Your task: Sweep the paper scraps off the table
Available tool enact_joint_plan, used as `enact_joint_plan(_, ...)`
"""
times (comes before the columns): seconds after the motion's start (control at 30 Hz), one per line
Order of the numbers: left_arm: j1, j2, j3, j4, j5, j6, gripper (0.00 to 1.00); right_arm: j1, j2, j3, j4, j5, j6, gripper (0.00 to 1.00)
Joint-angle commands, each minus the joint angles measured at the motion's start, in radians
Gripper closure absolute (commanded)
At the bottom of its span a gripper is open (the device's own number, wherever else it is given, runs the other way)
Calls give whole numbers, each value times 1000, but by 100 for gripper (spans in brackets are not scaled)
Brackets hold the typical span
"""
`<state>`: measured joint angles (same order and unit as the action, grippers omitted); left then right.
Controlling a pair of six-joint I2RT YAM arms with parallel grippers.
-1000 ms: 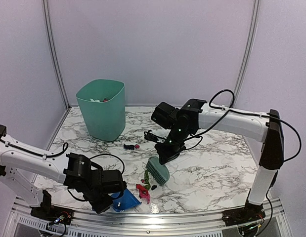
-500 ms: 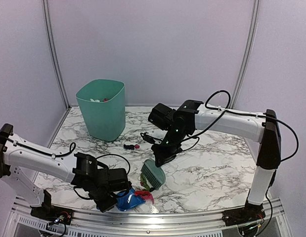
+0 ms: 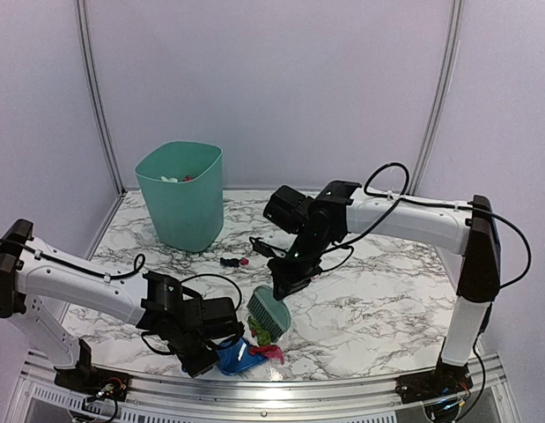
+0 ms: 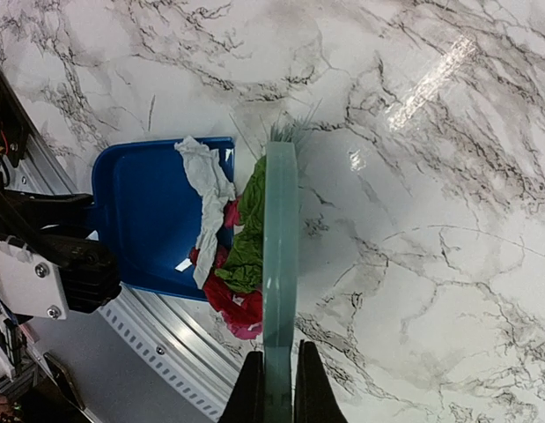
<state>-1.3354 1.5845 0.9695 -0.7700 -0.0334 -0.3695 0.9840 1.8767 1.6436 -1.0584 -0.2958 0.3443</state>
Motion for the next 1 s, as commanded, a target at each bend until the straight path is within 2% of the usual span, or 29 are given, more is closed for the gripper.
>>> enact_joint_plan(0.0,21,25,20,22,13,9,100,10,-5,-10,26,-22,13,100)
enact_joint_plan(0.53,48,67,26,98,-4,23,100,10,18,39,3,-20,1,100)
enact_joint_plan(0.97,47,19,-44,93,23,19,100,-9,-2,150,-110,109,-41,100)
